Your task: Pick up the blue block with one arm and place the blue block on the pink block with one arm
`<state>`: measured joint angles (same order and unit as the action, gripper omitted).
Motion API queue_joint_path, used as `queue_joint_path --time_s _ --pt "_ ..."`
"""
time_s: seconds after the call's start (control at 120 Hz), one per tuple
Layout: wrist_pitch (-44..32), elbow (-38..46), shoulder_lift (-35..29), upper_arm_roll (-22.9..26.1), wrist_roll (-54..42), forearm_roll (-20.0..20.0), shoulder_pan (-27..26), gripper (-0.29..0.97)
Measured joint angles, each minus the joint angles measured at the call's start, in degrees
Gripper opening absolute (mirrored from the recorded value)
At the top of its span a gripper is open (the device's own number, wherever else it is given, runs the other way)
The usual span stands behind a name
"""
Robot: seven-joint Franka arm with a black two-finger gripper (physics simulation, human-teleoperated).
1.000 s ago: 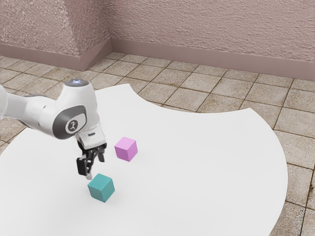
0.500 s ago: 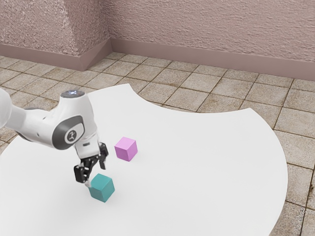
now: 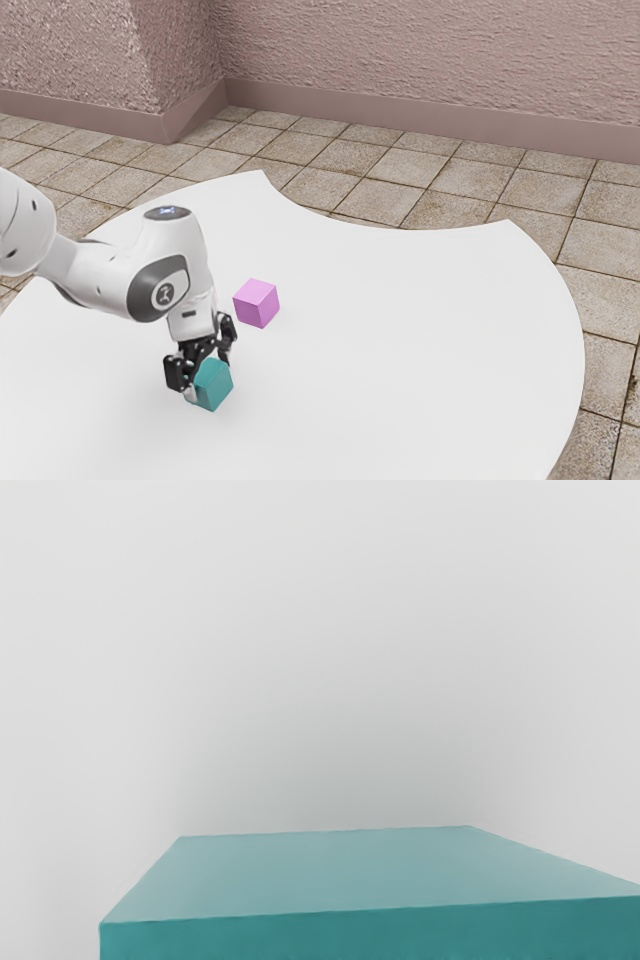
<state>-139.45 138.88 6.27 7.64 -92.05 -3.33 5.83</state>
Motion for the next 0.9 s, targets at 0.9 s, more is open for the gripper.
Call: queue_joint_path --time_s 0.9 --pt "23.70 -43.87 19.89 -0.25 -3.19 4.40 2.72 0.35"
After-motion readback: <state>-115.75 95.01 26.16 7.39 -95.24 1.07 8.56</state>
